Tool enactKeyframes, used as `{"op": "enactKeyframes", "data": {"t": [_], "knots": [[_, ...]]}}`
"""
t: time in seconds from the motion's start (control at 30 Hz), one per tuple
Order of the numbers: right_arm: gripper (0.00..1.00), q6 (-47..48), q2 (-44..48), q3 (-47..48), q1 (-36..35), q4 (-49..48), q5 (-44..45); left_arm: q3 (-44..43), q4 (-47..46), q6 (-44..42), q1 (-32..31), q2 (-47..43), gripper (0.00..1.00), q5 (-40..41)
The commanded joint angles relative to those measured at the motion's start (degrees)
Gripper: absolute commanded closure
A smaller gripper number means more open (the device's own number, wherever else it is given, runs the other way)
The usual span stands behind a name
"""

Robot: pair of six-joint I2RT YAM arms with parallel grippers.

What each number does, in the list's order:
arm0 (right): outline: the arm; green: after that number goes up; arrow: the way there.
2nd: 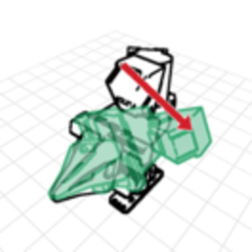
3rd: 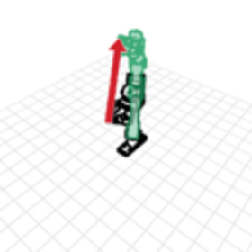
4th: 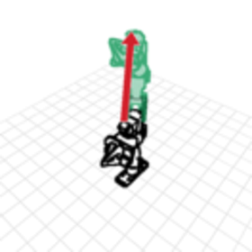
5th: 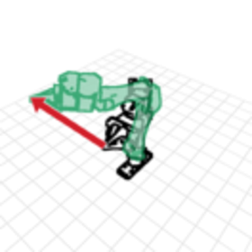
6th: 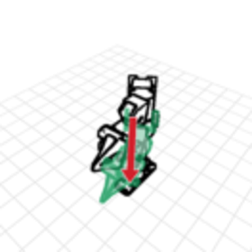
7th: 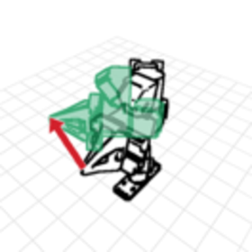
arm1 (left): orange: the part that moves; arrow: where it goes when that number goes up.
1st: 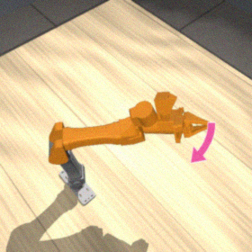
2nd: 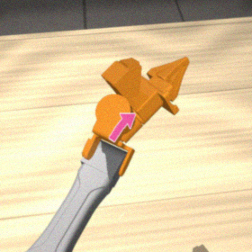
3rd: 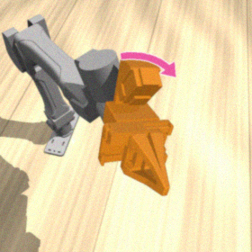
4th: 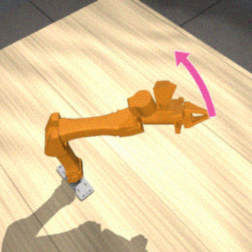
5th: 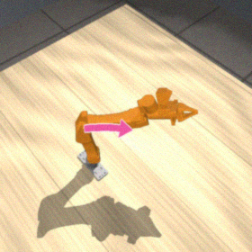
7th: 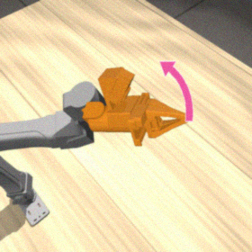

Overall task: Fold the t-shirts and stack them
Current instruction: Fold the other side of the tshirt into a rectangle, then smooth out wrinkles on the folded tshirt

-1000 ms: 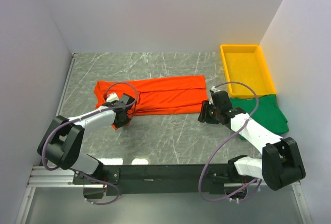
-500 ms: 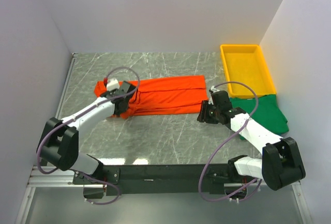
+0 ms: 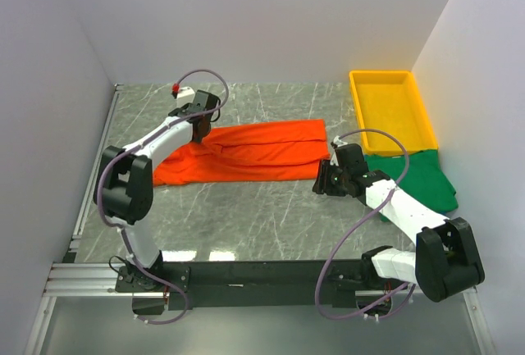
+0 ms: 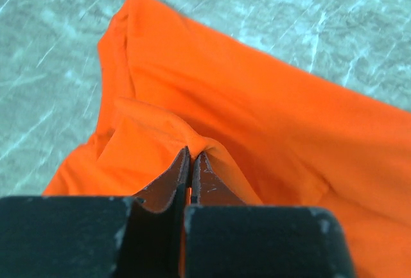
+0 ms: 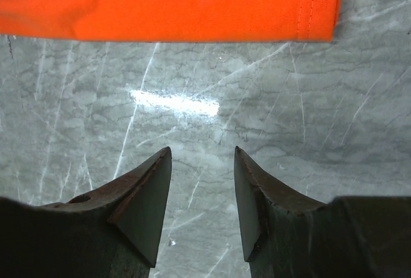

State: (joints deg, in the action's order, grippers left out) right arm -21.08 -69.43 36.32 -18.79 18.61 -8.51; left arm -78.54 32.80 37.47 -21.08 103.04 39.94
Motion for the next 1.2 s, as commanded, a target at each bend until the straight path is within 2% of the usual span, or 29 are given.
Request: {"op": "enactKeyframes", "data": {"t": [0.0, 0.1, 0.2, 0.23, 0.3, 0.33, 0.37, 0.47, 0.6, 0.77, 0.87, 1.0, 1.17], "knots": [[0.49, 1.0, 1.1, 2.2, -0.4, -0.6, 0.2, -3.9, -4.4, -4.9, 0.5, 1.3, 0.99, 1.5], [0.49, 1.0, 0.3, 2.2, -0.5, -1.0, 0.6, -5.2, -5.4, -5.8, 1.0, 3.3, 0.91, 0.7], [0.49, 0.2, 0.1, 2.2, -0.4, -1.7, 2.0, -6.0, -4.2, -4.2, 1.2, 4.4, 0.75, -0.3], [0.49, -0.8, 0.0, 2.3, -0.3, -1.7, 3.6, -5.6, -3.8, -3.6, 1.3, 4.1, 0.61, -0.6], [0.47, -1.8, -0.2, 2.8, -0.1, -1.8, 5.7, -4.5, -3.4, -1.9, 1.7, 1.7, 0.45, -1.1], [0.46, -3.1, -0.3, 2.8, 0.4, -1.8, 6.9, -3.3, -2.7, -1.1, 2.1, 0.6, 0.33, -1.8], [0.43, -3.8, -0.2, 2.8, 0.9, -2.3, 7.0, -2.6, -1.9, 0.9, 2.5, -2.0, 0.29, -2.4], [0.42, -7.1, -1.0, 3.0, 3.8, -3.8, 5.4, 1.5, 0.8, 5.4, 5.1, -8.4, 0.2, -5.8], [0.41, -11.8, -2.0, 1.7, 8.3, -8.3, 2.5, 11.5, 1.6, 10.3, 11.1, -18.3, 0.18, -13.5], [0.41, -17.8, -4.3, 0.1, 12.3, -14.8, 0.1, 29.1, -2.0, 13.5, 19.7, -32.9, 0.22, -23.4], [0.41, -20.9, -6.4, -0.6, 13.9, -17.8, -2.2, 35.5, -3.3, 14.6, 25.0, -37.1, 0.22, -27.3], [0.41, -24.3, -8.0, -2.3, 15.7, -21.2, -3.7, 40.4, -4.7, 16.7, 30.0, -38.8, 0.22, -32.5], [0.41, -26.3, -11.0, -3.3, 16.8, -24.4, -5.7, 42.9, -8.7, 20.0, 31.2, -37.7, 0.22, -34.8]]}}
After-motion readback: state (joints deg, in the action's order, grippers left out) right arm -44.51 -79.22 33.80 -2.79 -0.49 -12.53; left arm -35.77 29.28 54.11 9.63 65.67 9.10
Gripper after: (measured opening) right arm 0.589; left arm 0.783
